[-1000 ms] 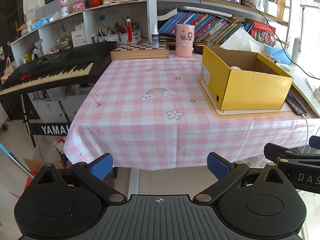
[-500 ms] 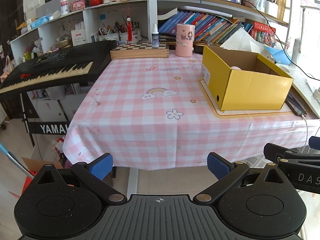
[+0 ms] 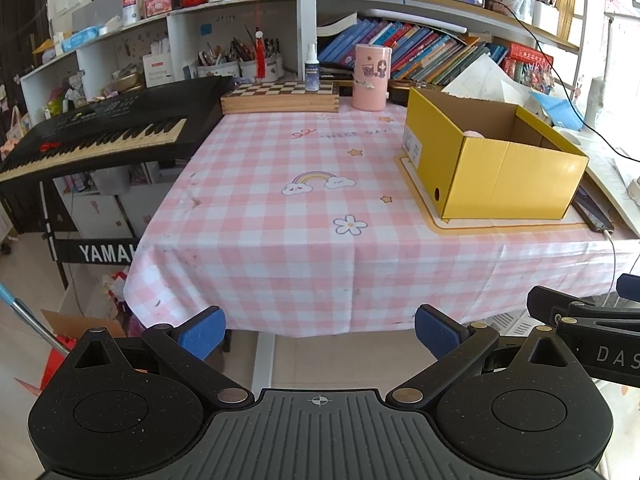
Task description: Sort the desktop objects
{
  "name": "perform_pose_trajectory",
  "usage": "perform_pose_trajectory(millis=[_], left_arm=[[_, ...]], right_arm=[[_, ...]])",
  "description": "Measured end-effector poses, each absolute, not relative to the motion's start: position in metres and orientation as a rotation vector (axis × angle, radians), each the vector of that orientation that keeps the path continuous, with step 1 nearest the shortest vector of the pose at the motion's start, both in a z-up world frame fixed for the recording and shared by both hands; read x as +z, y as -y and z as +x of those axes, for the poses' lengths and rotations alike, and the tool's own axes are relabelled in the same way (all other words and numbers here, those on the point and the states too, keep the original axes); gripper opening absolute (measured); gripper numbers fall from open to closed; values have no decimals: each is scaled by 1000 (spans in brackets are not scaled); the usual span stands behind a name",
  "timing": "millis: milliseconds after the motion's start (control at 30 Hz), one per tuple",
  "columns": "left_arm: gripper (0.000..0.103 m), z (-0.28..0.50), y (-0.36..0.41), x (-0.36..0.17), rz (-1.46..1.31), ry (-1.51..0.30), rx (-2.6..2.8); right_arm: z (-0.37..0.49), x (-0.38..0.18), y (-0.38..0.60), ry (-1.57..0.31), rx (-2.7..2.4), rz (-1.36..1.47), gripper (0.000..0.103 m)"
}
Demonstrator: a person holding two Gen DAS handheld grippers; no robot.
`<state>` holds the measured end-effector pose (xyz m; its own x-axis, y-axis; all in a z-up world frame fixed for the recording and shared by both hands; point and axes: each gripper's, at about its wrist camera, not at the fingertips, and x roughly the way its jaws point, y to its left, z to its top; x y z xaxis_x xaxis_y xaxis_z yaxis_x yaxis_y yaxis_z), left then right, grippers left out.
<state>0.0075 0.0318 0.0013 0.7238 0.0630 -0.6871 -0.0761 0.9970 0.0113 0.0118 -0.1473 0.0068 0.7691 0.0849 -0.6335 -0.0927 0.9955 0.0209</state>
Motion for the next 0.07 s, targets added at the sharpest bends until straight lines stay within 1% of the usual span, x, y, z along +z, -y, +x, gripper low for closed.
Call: perform_pose_trajectory(millis=[67], left_arm=[[102,8,-33,1,-19,-760,72]], right_arm=[[12,7,147,-687,96,-10,103]])
